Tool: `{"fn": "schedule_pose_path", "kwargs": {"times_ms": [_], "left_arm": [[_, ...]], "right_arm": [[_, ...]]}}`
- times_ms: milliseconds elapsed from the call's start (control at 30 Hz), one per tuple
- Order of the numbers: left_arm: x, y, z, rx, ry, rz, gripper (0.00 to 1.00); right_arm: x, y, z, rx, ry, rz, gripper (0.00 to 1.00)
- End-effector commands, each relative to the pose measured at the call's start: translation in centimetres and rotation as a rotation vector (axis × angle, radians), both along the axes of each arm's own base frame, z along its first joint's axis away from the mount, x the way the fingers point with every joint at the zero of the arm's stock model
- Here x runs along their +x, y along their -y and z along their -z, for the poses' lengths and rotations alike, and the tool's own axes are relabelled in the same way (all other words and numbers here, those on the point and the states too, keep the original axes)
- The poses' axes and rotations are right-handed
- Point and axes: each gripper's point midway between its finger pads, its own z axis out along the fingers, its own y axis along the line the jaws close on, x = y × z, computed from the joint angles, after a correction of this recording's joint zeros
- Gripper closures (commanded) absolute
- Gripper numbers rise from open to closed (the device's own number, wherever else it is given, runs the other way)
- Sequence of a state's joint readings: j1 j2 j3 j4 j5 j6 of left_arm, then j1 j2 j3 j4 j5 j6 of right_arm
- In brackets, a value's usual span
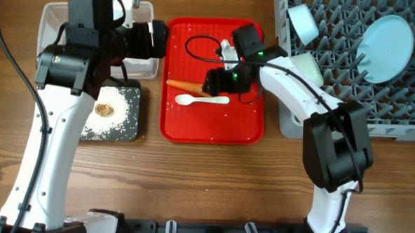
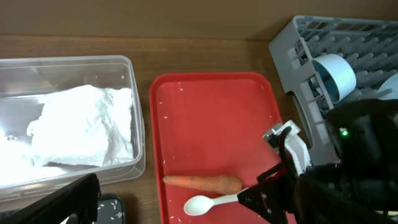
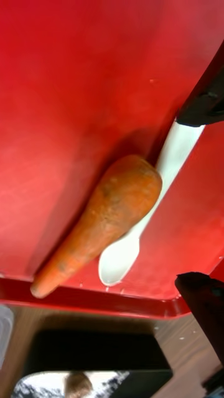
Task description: Sort waste into correct bins and load items into the dishwasher rack
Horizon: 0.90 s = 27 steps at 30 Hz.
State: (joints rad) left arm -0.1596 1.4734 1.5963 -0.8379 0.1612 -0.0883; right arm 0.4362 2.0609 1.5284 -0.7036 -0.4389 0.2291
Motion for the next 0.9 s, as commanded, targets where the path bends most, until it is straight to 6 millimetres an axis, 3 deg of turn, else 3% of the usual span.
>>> {"fn": "schedule_pose_path", "kwargs": {"times_ms": [0,133,233,367,500,567,633,700,867], "left_arm": [[0.1,-0.2,0.0,-0.003,0.000,-0.010,0.00],[0.1,-0.2,0.0,-0.003,0.000,-0.010,0.00],[0.1,-0.2,0.0,-0.003,0.000,-0.010,0.00],[0.1,-0.2,0.0,-0.003,0.000,-0.010,0.00],[0.1,-0.2,0.0,-0.003,0.000,-0.010,0.00],[0.1,-0.2,0.0,-0.003,0.000,-0.010,0.00],[0.1,-0.2,0.0,-0.003,0.000,-0.010,0.00],[0.1,-0.2,0.0,-0.003,0.000,-0.010,0.00],[0.1,-0.2,0.0,-0.003,0.000,-0.010,0.00]], "right_arm": [[-0.4,-0.9,1.3,-0.072,0.002,0.039,0.23],[-1.6,-4.8,2.4,-0.186,0.143,-0.056,0.21],[-2.5,-6.7,2.8,-0.209,0.189,-0.099,0.20],[-2.3,-7.0,4.2,-0.219,0.207,-0.143,0.23],[-0.9,-6.4,7.1,-0.292,0.253,-0.142,0.23],[-1.0,-6.3,7.3,-0.298,0.243,-0.144,0.23],[-1.9,-5.8,7.6,-0.312,0.205,-0.154,0.30],[-2.3,-5.4,7.4,-0.325,0.188,-0.158,0.34],[-2.0,-3.6,3.6,-0.327,0.200,-0.147,0.34]]}}
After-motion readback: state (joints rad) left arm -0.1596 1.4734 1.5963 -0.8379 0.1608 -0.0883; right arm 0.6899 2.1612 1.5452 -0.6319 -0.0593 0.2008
